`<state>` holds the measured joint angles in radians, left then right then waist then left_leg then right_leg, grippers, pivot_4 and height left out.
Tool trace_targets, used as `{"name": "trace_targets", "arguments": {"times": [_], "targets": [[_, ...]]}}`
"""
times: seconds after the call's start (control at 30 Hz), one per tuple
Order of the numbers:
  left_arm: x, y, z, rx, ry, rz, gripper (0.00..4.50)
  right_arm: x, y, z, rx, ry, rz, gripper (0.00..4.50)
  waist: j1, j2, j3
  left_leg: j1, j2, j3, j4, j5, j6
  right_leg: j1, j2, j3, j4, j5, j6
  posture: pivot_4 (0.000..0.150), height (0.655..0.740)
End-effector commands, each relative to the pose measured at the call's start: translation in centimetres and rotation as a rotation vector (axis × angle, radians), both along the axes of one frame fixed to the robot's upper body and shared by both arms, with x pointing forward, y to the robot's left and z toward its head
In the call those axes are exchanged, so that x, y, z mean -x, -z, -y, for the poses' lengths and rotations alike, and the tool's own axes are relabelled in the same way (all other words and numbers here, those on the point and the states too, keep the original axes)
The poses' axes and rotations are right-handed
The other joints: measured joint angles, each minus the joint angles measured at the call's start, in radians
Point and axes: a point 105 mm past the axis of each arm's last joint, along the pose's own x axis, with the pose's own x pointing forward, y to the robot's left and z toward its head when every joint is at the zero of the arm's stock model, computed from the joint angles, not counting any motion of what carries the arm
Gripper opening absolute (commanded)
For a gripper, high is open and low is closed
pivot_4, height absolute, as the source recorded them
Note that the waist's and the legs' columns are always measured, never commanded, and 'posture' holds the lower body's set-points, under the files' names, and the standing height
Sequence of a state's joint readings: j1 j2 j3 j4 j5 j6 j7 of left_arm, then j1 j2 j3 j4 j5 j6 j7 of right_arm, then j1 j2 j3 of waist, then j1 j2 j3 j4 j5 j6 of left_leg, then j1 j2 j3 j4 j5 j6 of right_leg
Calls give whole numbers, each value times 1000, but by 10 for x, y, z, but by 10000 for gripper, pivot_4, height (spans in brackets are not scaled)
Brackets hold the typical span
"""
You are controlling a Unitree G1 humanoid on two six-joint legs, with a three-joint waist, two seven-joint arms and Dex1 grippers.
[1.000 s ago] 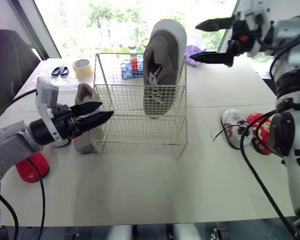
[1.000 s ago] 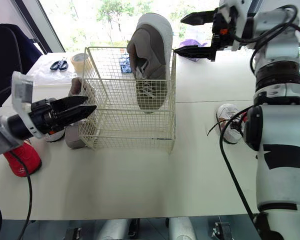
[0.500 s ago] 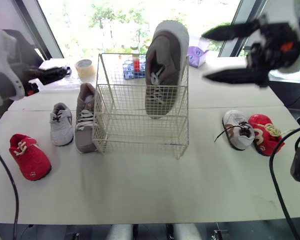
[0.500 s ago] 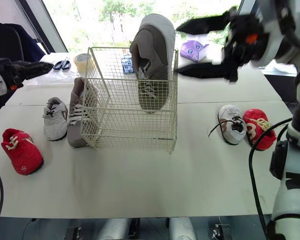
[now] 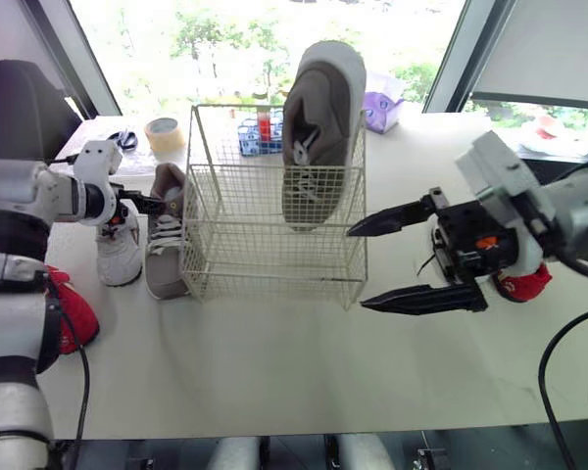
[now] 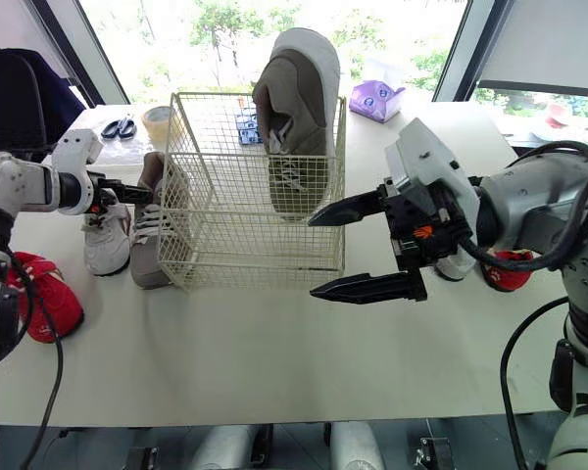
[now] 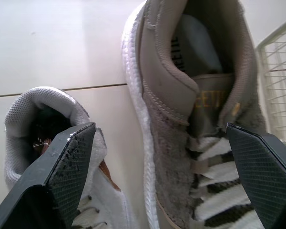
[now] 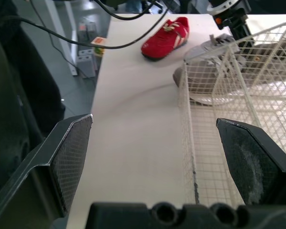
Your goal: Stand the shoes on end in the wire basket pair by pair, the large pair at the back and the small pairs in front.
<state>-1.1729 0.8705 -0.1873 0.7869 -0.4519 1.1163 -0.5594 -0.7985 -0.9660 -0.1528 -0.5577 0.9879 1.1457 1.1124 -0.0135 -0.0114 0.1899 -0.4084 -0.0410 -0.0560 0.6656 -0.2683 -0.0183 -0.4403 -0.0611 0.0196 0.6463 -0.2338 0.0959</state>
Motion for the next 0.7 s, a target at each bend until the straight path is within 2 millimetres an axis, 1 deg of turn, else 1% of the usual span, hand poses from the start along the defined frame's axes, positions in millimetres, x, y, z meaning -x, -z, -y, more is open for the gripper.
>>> {"name": "trace_targets", "arguments": {"times": [0.03,0.17,0.23,0.3,0.33,0.4,0.43,0.5,0.57,0.6,0.7], "targets": [[-5,0,-6,-52,-22,-19,44648,5,-12,-1,-43,16,82,45000,1,0,0,0,0,0,0,0,0,0,0,0,0,0,0,1500,7400],[-9,13,6,7,0,-65,44648,5,-15,-1,-58,39,90,45000,2,0,0,0,0,0,0,0,0,0,-1,0,0,0,0,1500,7400],[-10,26,9,8,-7,-98,44648,4,-16,-1,-67,51,100,45000,3,0,0,0,0,0,0,0,0,0,-1,0,0,0,0,1500,7400],[-11,37,10,17,-22,-117,39411,1,-17,-2,-69,63,113,45000,3,0,0,0,0,0,0,0,0,0,-1,0,1,0,0,1500,7400],[-11,40,12,24,-22,-123,35870,0,-18,-2,-70,66,117,45000,4,-1,0,0,0,0,1,0,0,0,-1,0,1,0,0,1500,7400],[-12,44,12,24,-31,-123,27087,0,-18,-2,-75,68,117,45000,4,-1,-1,0,0,0,1,0,0,1,-1,0,1,0,0,1500,7400],[-13,45,13,34,-36,-123,21389,0,-19,-3,-77,68,117,45000,4,-1,-2,1,0,0,1,0,0,1,-1,0,1,0,0,1500,7400],[-13,46,15,52,-38,-123,11658,-1,-19,-3,-79,67,117,45000,5,-1,-2,2,0,-1,1,0,0,2,-1,0,2,0,0,1500,7400],[-13,46,17,85,-45,-124,3829,-2,-16,-4,-70,70,124,45000,6,-1,-2,2,0,-1,2,0,0,3,-1,0,2,0,0,1500,7400],[-13,46,16,91,-49,-124,2528,-2,-15,-4,-64,71,129,45000,6,-1,-2,2,0,-1,2,0,0,3,-1,0,2,0,0,1500,7400],[-14,34,12,120,-69,-86,2508,-7,-15,-4,-58,85,142,45000,5,-1,-2,2,0,-1,2,0,0,3,-1,0,2,0,0,1500,7400]]}}
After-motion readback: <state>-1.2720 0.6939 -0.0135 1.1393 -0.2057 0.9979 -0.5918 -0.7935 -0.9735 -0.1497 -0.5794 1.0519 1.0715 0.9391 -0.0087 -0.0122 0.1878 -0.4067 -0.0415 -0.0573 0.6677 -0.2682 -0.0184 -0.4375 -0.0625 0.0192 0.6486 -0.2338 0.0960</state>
